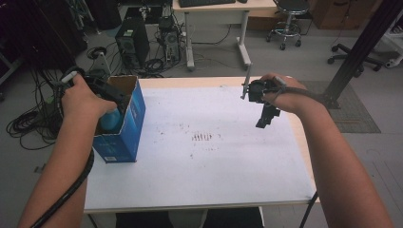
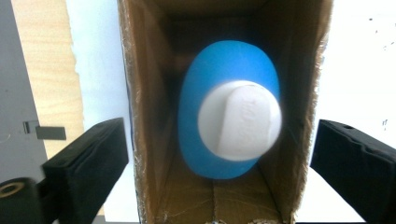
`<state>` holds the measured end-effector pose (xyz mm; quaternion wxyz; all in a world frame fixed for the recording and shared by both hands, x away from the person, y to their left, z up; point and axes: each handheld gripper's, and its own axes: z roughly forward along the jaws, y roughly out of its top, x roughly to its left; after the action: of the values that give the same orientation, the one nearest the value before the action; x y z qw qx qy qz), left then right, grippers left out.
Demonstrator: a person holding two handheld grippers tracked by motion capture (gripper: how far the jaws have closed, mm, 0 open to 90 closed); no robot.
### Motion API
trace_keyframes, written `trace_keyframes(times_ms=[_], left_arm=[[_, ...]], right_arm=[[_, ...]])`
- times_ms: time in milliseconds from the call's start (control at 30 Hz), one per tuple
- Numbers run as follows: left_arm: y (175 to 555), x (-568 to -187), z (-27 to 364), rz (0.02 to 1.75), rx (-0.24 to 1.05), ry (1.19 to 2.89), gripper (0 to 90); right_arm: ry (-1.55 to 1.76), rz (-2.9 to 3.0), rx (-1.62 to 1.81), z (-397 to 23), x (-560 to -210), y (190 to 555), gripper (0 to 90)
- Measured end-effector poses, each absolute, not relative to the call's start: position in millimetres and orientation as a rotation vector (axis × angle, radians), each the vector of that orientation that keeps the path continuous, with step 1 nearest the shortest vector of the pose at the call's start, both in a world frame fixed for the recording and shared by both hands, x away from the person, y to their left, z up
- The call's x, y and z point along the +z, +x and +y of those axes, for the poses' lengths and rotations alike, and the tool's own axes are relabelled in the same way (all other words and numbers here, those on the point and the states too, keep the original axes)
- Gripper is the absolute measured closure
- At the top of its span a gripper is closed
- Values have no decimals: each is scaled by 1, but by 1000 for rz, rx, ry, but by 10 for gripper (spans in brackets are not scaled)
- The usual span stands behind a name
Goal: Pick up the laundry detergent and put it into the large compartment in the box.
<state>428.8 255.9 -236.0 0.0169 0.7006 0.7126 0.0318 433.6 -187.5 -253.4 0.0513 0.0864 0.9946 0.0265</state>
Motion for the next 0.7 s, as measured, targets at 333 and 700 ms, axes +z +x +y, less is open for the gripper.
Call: trace_keyframes(times_ms=[333, 700], left_arm=[[427, -227, 248, 2180, 88, 2211, 2], [425, -201, 209, 1962, 95, 2360, 2]], right_arm=[[261, 3025, 86, -188, -253, 433, 45], [268, 3021, 93, -190, -251, 433, 45]])
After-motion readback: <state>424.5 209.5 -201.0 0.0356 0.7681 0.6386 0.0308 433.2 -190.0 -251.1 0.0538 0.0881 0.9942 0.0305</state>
